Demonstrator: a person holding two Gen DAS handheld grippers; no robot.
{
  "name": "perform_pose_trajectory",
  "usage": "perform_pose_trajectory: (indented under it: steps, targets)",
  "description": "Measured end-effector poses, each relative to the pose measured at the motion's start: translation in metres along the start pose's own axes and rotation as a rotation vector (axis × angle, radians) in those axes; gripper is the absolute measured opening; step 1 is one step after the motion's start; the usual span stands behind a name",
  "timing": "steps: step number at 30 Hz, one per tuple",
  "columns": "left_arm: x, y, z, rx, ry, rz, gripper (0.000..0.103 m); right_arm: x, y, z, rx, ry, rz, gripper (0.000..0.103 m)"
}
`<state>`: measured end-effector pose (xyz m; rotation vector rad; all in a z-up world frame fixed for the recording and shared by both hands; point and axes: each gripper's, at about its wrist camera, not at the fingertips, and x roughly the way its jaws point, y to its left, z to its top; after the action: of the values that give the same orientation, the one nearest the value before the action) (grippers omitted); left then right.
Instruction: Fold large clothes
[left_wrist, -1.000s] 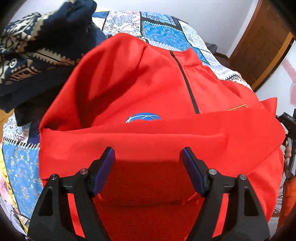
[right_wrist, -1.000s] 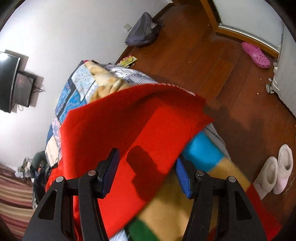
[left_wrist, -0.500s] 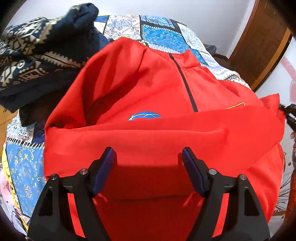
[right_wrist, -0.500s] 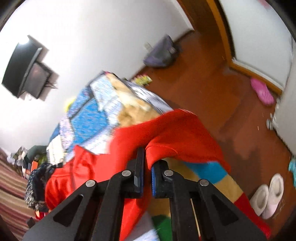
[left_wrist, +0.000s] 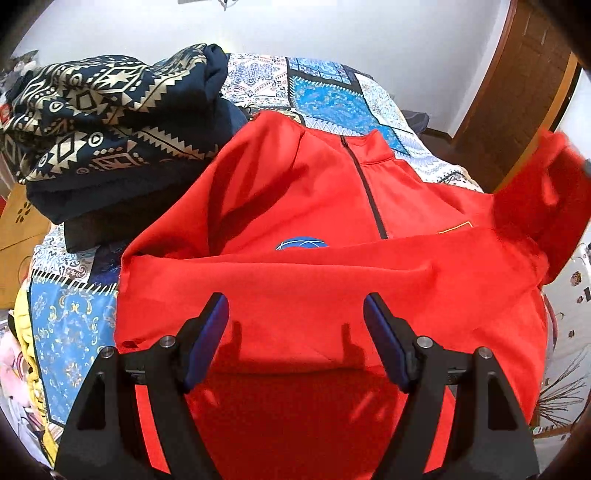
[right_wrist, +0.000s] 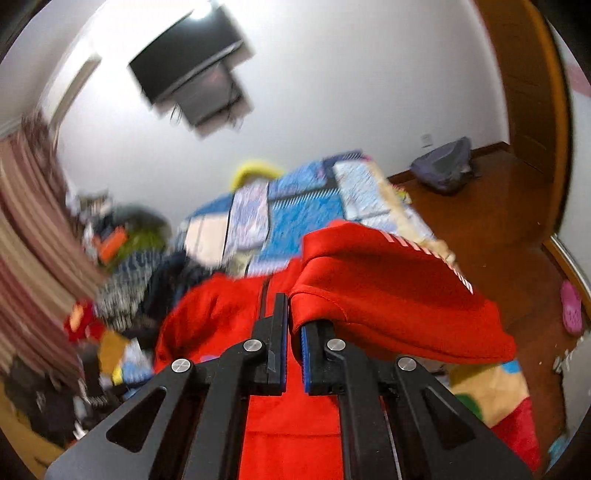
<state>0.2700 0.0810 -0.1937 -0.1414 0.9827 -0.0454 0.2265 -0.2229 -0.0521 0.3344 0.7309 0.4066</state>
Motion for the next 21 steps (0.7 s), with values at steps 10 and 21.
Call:
perform_pose_trajectory:
  steps: [10,21]
  targets:
    - [-0.002,0.002,-0.021,0.028,0.035,0.014,0.075,0.087,-0.008,-0.078,0.079,0.393,-0.021,0.005]
    - [0.005,-0.010,-0.021,0.034,0.039,0.009,0.075,0.042,-0.050,-0.043,0.162,0.223,-0.080,0.060]
